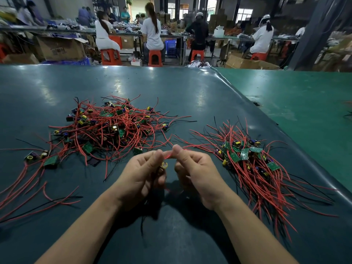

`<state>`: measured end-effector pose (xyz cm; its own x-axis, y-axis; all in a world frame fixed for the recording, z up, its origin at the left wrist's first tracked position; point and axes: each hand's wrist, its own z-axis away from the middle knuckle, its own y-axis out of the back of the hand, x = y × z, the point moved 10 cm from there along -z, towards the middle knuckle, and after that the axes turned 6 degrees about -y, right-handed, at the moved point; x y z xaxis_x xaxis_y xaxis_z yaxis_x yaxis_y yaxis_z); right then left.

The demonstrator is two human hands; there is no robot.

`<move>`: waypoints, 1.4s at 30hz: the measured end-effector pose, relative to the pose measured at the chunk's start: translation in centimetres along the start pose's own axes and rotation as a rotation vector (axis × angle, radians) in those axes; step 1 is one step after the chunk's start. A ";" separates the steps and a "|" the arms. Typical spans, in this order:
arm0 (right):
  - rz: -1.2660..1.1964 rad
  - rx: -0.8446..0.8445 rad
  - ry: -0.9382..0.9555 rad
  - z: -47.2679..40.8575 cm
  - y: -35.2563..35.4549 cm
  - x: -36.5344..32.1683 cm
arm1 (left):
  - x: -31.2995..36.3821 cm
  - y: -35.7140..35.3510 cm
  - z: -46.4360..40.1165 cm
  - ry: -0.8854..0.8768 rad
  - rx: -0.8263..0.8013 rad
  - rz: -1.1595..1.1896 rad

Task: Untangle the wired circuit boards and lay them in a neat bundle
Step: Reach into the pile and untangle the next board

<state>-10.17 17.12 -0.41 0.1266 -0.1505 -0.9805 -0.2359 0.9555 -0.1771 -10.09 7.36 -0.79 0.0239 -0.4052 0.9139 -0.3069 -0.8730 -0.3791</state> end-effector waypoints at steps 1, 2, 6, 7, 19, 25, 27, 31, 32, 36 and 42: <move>-0.026 -0.013 0.018 0.1 -0.1 -0.2 | -0.2 -0.3 0.1 0.011 -0.018 -0.016; -0.053 -0.012 0.032 0.1 0.1 -0.4 | -0.2 -0.3 0.2 0.015 -0.017 -0.043; -0.246 -0.090 0.034 0.1 -0.1 -0.9 | 0.0 -0.4 0.3 0.037 -0.005 -0.046; -0.324 -0.127 0.037 0.2 -0.3 -1.2 | 0.1 -0.7 0.4 0.041 -0.043 -0.003; -0.388 -0.148 -0.084 0.1 -0.4 0.0 | -1.7 -2.2 1.0 0.249 -0.179 0.068; 0.039 0.105 0.032 -0.3 2.0 -0.2 | -1.5 -1.4 1.0 0.185 -0.130 -0.049; 0.231 0.190 0.145 -0.1 2.6 -1.2 | -1.6 -0.9 0.8 0.169 -0.054 -0.042; 0.196 0.244 0.215 0.2 3.2 -1.9 | -1.5 -0.9 0.6 0.141 -0.031 -0.078; 0.131 0.226 0.183 0.0 3.3 -1.6 | -1.4 -0.9 0.6 0.138 -0.033 -0.094; -0.019 0.053 -0.065 -0.5 1.9 0.9 | -1.2 -0.9 0.7 0.103 -0.021 -0.076; 0.020 0.039 0.010 -0.4 1.7 0.1 | -1.2 -1.5 0.8 0.096 -0.088 -0.165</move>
<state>-10.96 18.62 -0.80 0.1124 -0.1338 -0.9846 -0.2004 0.9675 -0.1543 -8.86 8.89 -1.41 -0.0084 -0.2275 0.9737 -0.3887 -0.8965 -0.2128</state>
